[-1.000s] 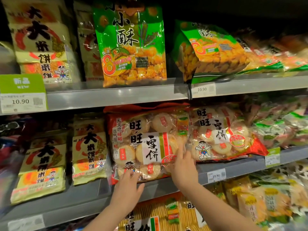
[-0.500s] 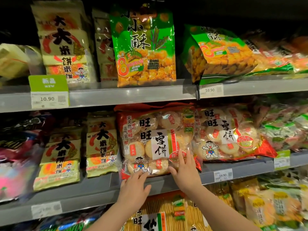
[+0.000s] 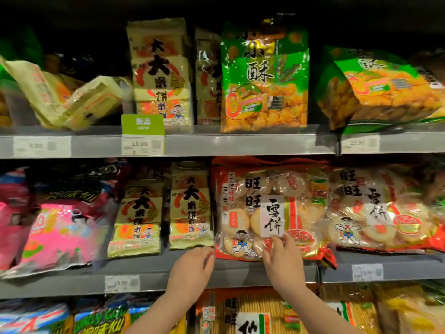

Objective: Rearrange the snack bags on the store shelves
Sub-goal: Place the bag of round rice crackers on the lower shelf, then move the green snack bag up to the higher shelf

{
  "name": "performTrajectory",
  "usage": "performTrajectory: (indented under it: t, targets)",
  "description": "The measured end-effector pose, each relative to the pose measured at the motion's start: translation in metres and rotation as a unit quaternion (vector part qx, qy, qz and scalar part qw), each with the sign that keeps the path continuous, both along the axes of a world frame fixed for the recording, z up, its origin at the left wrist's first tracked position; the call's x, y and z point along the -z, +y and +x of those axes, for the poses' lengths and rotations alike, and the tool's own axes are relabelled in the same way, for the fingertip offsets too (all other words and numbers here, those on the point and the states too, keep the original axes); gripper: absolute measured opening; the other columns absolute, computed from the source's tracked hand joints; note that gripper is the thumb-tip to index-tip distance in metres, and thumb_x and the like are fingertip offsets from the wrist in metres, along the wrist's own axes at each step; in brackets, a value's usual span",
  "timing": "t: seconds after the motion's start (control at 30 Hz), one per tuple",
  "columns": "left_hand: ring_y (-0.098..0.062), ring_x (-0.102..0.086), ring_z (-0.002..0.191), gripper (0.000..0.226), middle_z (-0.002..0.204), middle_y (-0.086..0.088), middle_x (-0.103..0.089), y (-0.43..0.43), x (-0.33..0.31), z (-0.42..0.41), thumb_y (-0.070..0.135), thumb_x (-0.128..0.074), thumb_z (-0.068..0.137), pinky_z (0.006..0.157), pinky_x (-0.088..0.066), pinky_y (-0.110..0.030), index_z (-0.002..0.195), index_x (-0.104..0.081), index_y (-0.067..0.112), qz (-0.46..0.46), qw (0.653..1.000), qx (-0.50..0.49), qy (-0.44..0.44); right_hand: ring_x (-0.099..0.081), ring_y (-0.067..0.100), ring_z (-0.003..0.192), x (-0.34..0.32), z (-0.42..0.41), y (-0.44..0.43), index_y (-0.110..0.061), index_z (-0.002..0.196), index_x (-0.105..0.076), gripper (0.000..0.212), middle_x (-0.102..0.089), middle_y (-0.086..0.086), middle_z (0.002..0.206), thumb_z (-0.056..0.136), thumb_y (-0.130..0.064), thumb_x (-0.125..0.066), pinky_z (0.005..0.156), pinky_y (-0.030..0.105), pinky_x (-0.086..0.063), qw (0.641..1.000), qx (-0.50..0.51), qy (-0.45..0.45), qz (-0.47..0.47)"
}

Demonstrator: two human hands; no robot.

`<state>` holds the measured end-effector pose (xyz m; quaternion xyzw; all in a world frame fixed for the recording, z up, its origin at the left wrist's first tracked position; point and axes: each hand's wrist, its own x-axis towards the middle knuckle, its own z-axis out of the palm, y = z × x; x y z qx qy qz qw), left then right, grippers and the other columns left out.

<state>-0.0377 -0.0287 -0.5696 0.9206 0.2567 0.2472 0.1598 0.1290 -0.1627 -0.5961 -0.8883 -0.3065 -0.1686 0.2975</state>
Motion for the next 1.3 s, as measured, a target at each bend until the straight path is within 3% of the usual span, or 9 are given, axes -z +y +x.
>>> performTrajectory:
  t: [0.07,0.17,0.33,0.47,0.57,0.73,0.87,1.1,1.3]
  targets:
    - [-0.01,-0.058,0.084,0.026,0.094,0.007,-0.065,0.012,0.005,-0.012,0.032,-0.037,0.095,0.071,-0.047,-0.029,0.1,-0.061,0.023,-0.006,0.999,-0.03,-0.021,-0.048,0.022,0.118,-0.008,-0.014,0.006,-0.018,0.12,-0.056,0.033,-0.049,0.004,0.129,0.09,-0.032,-0.052,0.1,0.037,-0.039,1.0,-0.01,-0.014,0.024]
    - [-0.013,-0.058,0.072,0.026,0.079,0.002,-0.063,0.029,0.01,-0.03,0.031,-0.038,0.095,0.06,-0.043,-0.029,0.089,-0.06,0.019,-0.004,0.998,-0.056,-0.023,-0.044,0.015,0.116,-0.022,-0.046,0.023,-0.021,0.119,-0.055,0.03,-0.05,-0.002,0.124,0.09,-0.022,-0.051,0.098,0.029,-0.034,0.991,-0.105,-0.012,0.088]
    - [-0.009,-0.059,0.076,0.02,0.088,0.008,-0.066,0.054,0.01,-0.053,0.034,-0.04,0.095,0.065,-0.048,-0.027,0.099,-0.058,0.027,-0.027,0.995,-0.091,-0.028,-0.045,0.007,0.099,-0.039,-0.1,0.061,-0.02,0.108,-0.055,0.022,-0.05,-0.011,0.103,0.091,-0.02,-0.042,0.089,0.023,-0.038,0.962,-0.262,-0.007,0.076]
    - [-0.008,-0.06,0.085,0.015,0.096,0.009,-0.065,0.071,0.008,-0.068,0.033,-0.041,0.094,0.073,-0.048,-0.023,0.101,-0.054,0.031,-0.046,0.995,-0.093,-0.011,-0.04,0.0,0.099,-0.036,-0.112,0.078,-0.024,0.112,-0.056,0.028,-0.048,-0.015,0.104,0.088,-0.018,-0.042,0.085,0.009,-0.03,0.954,-0.297,0.01,0.041]
    - [-0.006,-0.058,0.08,0.011,0.088,0.008,-0.064,0.073,0.003,-0.071,0.032,-0.041,0.094,0.07,-0.046,-0.021,0.089,-0.051,0.033,-0.049,0.995,-0.089,-0.017,-0.037,-0.002,0.099,-0.033,-0.112,0.078,-0.027,0.116,-0.054,0.029,-0.041,-0.018,0.102,0.091,-0.018,-0.042,0.086,0.012,-0.027,0.958,-0.284,0.019,0.025]
    - [-0.008,-0.046,0.055,0.024,0.061,0.002,-0.053,0.057,-0.018,-0.057,0.034,-0.04,0.095,0.049,-0.03,-0.022,0.078,-0.054,0.025,-0.02,0.996,-0.074,-0.036,-0.044,0.003,0.099,-0.043,-0.11,0.073,-0.027,0.109,-0.056,0.024,-0.046,-0.017,0.099,0.091,-0.021,-0.041,0.098,0.023,-0.035,0.959,-0.279,0.016,0.042]
    - [-0.007,-0.042,0.053,0.026,0.059,0.004,-0.048,0.032,-0.057,-0.046,0.033,-0.038,0.095,0.05,-0.029,-0.021,0.071,-0.048,0.03,-0.032,0.997,-0.06,-0.032,-0.045,0.006,0.103,-0.078,-0.105,0.064,-0.025,0.11,-0.056,0.024,-0.047,-0.016,0.102,0.092,-0.021,-0.041,0.092,0.02,-0.036,0.959,-0.279,0.019,0.051]
    - [-0.003,-0.039,0.05,0.02,0.057,0.01,-0.043,-0.009,-0.161,-0.051,0.032,-0.04,0.095,0.045,-0.026,-0.018,0.083,-0.055,0.027,-0.065,0.996,-0.064,0.002,-0.04,-0.003,0.095,-0.184,-0.109,0.024,-0.022,0.112,-0.058,0.024,-0.043,-0.019,0.099,0.095,-0.02,-0.042,0.077,0.008,-0.033,0.962,-0.263,0.072,0.033]
    - [-0.007,-0.046,0.06,0.023,0.067,0.007,-0.054,-0.04,-0.277,-0.058,0.03,-0.04,0.095,0.049,-0.028,-0.019,0.08,-0.056,0.023,-0.09,0.995,-0.04,0.023,-0.05,0.006,0.099,-0.296,-0.123,-0.011,-0.024,0.109,-0.059,0.023,-0.052,-0.012,0.101,0.095,-0.023,-0.041,0.086,0.021,-0.042,0.963,-0.238,0.125,0.031]
